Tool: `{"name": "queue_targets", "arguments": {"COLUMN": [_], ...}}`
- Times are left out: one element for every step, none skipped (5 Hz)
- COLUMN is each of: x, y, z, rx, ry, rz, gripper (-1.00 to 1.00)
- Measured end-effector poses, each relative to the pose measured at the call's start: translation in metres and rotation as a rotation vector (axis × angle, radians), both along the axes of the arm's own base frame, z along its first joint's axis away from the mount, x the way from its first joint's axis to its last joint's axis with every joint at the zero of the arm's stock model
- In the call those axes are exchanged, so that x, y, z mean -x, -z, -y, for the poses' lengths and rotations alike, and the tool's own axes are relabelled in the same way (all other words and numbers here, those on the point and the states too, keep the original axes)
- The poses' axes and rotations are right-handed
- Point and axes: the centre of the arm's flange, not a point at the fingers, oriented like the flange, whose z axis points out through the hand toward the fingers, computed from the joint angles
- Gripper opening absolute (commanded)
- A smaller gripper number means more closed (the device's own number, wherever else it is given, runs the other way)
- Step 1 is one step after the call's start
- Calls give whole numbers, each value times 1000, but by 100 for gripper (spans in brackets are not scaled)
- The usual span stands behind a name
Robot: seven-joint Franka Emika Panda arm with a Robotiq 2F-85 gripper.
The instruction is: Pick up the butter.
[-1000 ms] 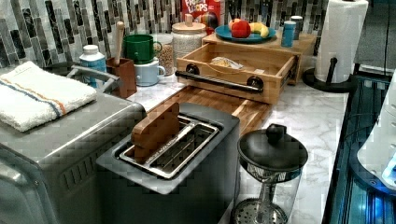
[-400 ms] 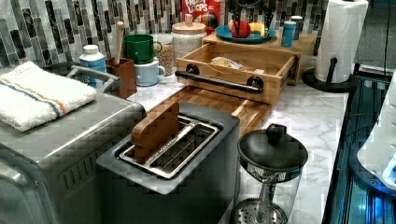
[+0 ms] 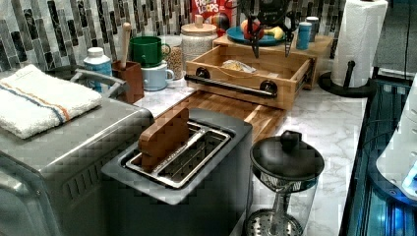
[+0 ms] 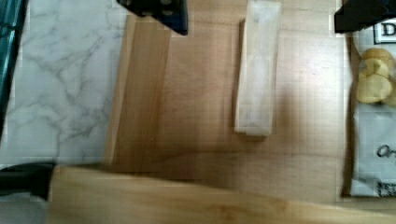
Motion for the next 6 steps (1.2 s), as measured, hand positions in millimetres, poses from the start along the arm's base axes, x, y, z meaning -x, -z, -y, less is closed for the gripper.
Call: {"name": "queue_targets", "arguments": {"x": [0,2,5,8,12,16], "y": [25,46,65,72,75,77], "z": [-1,1,3,5,8,7], "rx": [5,6,-9,4,21,13], "ry": [15,50,65,57,63,65], "rz": [51,88,72,91,112,103], "gripper": [100,100,100,-100,-100,-100]}}
